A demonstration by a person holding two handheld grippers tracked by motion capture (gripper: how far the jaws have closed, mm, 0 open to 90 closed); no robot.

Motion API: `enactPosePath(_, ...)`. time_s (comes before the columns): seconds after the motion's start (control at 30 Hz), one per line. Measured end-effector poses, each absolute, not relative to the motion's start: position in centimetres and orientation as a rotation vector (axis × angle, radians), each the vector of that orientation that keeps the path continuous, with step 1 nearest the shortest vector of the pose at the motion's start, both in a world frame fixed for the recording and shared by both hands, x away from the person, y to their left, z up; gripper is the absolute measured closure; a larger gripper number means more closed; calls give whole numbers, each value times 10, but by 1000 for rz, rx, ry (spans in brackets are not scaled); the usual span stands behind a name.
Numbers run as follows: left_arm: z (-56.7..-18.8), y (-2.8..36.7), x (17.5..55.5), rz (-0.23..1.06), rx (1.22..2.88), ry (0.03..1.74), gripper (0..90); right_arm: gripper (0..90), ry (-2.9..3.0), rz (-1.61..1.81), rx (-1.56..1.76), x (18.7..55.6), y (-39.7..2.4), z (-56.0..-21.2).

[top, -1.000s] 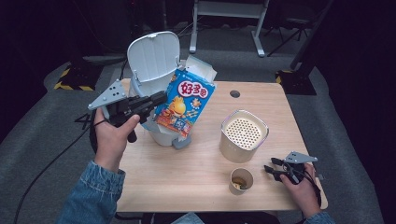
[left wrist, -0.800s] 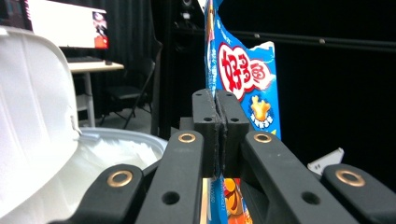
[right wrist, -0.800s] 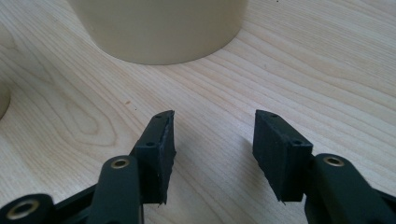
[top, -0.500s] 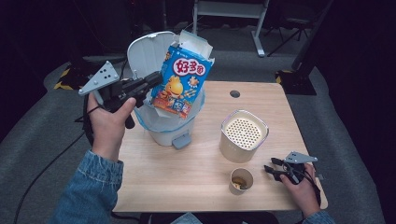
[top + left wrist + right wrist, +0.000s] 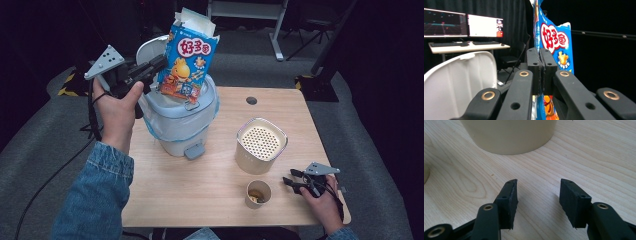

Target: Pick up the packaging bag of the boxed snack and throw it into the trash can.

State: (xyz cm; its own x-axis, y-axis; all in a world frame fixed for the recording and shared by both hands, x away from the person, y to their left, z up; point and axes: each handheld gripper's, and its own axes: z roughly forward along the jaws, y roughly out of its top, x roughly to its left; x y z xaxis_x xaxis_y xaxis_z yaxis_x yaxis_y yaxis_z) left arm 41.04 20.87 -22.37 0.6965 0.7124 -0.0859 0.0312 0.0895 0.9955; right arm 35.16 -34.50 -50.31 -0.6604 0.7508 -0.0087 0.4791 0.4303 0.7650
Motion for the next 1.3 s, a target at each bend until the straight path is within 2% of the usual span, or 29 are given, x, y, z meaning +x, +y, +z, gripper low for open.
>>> enactPosePath(0.27,-232,211,436,616,1392,726,882,490,2336,1082,1053,351,-345,-503)
enactPosePath(0.63,-246,197,461,644,1465,788,881,490,2336,1081,1053,351,-345,-503)
enactPosePath(1.3,-264,192,470,653,1519,820,881,490,2337,1081,1053,351,-345,-503)
